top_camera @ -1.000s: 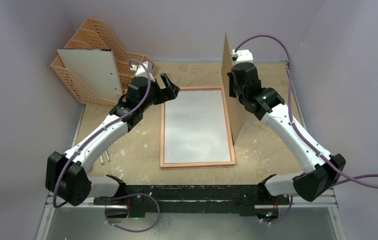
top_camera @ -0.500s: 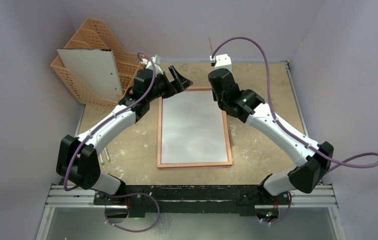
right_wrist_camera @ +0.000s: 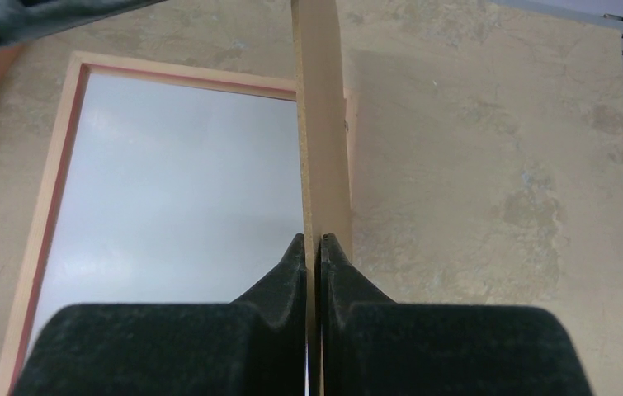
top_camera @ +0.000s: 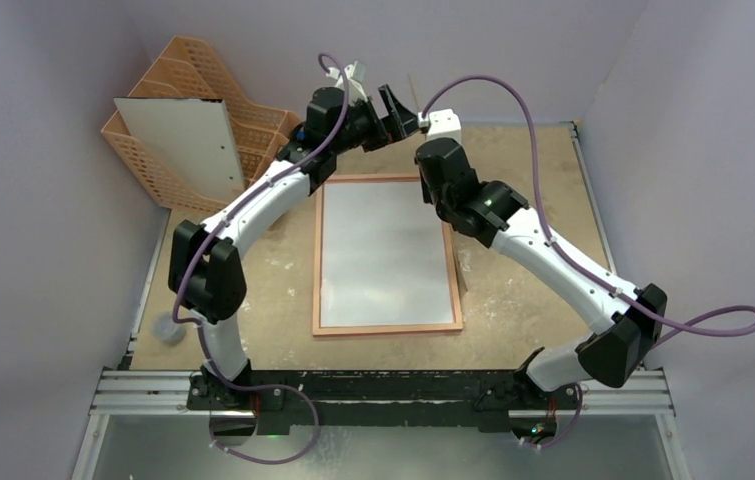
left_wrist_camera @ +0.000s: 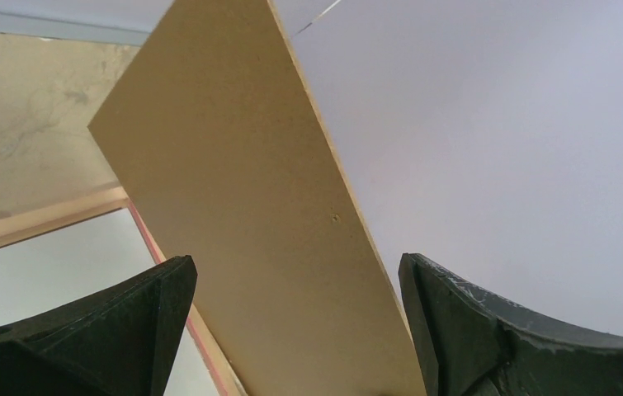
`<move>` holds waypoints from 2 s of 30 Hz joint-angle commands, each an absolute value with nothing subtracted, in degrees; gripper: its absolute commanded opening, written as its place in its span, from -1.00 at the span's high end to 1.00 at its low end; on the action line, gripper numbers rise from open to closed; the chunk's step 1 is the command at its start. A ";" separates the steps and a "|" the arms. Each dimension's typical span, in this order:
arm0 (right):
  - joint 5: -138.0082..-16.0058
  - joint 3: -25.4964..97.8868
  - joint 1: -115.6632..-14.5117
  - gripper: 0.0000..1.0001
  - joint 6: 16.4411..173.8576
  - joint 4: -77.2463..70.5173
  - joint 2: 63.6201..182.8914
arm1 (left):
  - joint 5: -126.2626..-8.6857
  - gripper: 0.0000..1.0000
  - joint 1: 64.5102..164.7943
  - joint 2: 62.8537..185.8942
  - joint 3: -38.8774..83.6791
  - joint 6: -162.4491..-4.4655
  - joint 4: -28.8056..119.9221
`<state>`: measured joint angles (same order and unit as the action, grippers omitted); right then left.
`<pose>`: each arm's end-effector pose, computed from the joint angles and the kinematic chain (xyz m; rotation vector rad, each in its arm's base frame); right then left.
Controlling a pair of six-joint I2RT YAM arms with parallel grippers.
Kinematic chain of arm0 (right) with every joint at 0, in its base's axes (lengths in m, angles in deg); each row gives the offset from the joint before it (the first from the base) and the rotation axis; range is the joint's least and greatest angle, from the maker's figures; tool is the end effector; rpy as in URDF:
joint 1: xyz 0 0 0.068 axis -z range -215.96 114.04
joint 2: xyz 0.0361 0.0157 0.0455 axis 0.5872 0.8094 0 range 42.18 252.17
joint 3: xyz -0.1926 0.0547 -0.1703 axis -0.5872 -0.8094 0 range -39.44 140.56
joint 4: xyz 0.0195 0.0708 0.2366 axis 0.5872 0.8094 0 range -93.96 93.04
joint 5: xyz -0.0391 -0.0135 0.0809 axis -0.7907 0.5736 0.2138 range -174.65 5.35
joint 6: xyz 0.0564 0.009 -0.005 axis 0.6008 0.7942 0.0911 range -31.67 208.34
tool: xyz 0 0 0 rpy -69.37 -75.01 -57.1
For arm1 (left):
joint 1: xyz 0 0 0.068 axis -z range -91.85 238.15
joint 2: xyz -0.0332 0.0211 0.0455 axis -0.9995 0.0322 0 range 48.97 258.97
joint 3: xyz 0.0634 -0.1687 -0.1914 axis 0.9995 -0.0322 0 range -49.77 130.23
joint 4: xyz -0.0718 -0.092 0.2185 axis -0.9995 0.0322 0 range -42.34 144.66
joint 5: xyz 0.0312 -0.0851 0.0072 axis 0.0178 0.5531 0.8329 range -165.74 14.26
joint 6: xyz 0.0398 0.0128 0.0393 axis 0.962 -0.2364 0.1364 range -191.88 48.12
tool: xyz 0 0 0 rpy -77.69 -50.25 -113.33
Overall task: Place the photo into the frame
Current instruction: Turn over the photo frame item on the photo frame.
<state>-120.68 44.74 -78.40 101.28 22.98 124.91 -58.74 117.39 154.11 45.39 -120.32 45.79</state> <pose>0.2471 0.1936 0.3850 -0.1059 1.9235 0.0101 0.3740 -0.2230 0.3616 -0.0728 1.8739 -1.2283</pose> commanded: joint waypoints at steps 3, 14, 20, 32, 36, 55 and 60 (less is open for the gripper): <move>-114.07 42.68 -78.59 0.88 107.73 13.43 126.15 | -54.91 -0.99 117.03 156.29 52.32 -118.00 49.65; -113.02 41.29 -78.59 0.77 104.44 10.06 126.15 | -57.53 -0.94 116.98 165.12 63.53 -119.98 62.77; -110.38 40.47 -78.59 0.71 104.39 8.01 125.92 | -57.41 -0.76 116.98 164.86 63.11 -120.92 65.45; -103.38 38.47 -78.59 0.33 109.20 7.44 125.43 | -56.60 0.60 116.55 159.28 55.90 -124.85 64.67; -98.70 37.27 -78.54 -0.10 109.69 6.69 123.54 | -55.15 0.93 116.07 158.16 53.33 -124.52 63.30; -80.03 24.76 -52.40 -0.75 120.63 -8.89 111.70 | -40.80 1.00 113.51 146.47 42.29 -110.24 44.23; -73.85 21.91 -41.56 -0.75 126.84 -13.59 109.64 | -35.83 1.00 109.73 143.99 39.92 -117.66 32.14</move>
<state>-80.33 22.73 -47.64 120.41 -6.33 113.02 -42.65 113.56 148.93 40.99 -112.15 50.38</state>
